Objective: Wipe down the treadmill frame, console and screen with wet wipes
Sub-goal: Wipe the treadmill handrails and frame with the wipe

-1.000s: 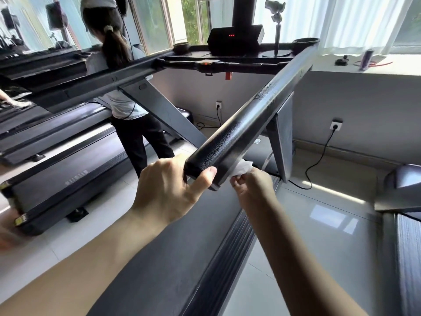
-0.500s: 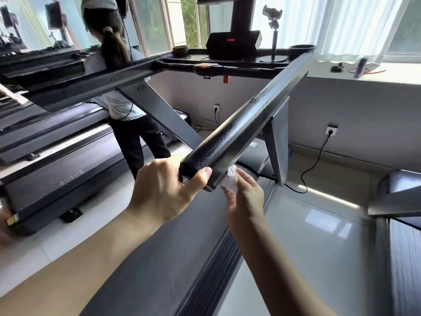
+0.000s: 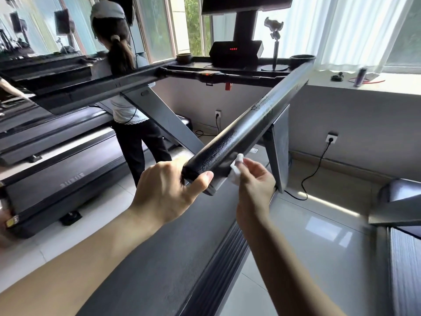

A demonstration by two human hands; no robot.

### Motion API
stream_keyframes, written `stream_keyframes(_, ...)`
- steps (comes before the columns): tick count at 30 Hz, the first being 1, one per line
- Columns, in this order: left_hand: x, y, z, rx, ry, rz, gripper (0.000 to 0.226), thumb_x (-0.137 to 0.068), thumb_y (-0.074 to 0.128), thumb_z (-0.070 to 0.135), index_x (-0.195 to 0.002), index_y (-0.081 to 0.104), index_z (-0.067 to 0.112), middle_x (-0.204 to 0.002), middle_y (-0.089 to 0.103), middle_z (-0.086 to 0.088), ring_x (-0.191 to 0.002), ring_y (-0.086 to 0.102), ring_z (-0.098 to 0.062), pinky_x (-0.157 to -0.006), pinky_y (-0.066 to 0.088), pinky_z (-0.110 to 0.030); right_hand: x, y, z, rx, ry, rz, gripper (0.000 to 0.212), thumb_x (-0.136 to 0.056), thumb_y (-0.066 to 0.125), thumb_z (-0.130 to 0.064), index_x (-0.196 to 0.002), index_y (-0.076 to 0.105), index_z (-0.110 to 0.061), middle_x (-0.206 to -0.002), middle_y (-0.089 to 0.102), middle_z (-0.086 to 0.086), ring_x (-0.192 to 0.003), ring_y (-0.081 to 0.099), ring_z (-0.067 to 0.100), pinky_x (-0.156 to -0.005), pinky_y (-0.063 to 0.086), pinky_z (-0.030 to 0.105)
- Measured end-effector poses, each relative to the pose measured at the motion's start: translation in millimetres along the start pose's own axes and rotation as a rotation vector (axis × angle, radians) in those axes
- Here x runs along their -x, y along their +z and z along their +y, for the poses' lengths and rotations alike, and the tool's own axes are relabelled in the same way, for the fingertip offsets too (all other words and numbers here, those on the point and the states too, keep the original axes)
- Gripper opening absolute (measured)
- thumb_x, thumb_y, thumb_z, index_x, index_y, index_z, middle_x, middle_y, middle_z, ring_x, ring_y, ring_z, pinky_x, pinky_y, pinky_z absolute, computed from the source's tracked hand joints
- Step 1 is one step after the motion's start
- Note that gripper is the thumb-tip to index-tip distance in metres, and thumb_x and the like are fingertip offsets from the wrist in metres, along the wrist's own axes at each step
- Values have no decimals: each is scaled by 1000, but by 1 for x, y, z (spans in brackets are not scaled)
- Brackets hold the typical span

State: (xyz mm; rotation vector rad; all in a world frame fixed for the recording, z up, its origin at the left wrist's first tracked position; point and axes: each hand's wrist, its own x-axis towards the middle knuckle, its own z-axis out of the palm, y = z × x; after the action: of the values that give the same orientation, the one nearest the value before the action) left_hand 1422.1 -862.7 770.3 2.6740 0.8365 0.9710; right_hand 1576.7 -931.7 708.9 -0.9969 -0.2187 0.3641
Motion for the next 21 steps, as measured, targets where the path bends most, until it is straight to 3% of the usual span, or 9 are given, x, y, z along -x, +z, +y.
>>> stream_keyframes(4,1,-1,2,6,4,10,56,-81,43,75,-60,35,23,-46,40,2,-46,43,-7,-50,28,-29,53,-10,9,96,-92,-158,6,-94,72,-8,-89,72,-5,-75,70,4,-68,59,11,-62,48,23)
stream_keyframes(9,2,-1,0,0,11,1,57,-82,40,76,-63,41,23,-48,46,3,-48,49,-10,-50,33,-29,42,-14,11,246,-332,-291,7,-92,71,-4,-89,68,-10,-83,70,1,-79,65,12,-75,49,25)
stream_keyframes(12,1,-1,0,-9,-7,-10,59,-81,37,79,-66,44,22,-49,50,3,-49,50,-8,-50,33,-26,7,-9,3,157,-285,-227,7,-93,72,-6,-98,69,-9,-84,69,0,-78,62,11,-74,50,28)
stream_keyframes(17,1,-2,2,-4,3,0,54,-81,40,76,-63,40,24,-48,48,2,-49,50,-7,-49,32,-23,-24,-1,4,3,-153,-49,8,-94,75,-15,-90,71,-9,-78,69,2,-75,61,12,-74,50,32)
stream_keyframes(21,0,-2,2,-1,-3,-7,55,-81,41,75,-63,42,23,-48,48,2,-49,51,-8,-49,33,-24,22,-8,14,128,-234,-111,12,-94,74,-14,-84,71,-7,-74,69,3,-69,57,10,-66,47,28)
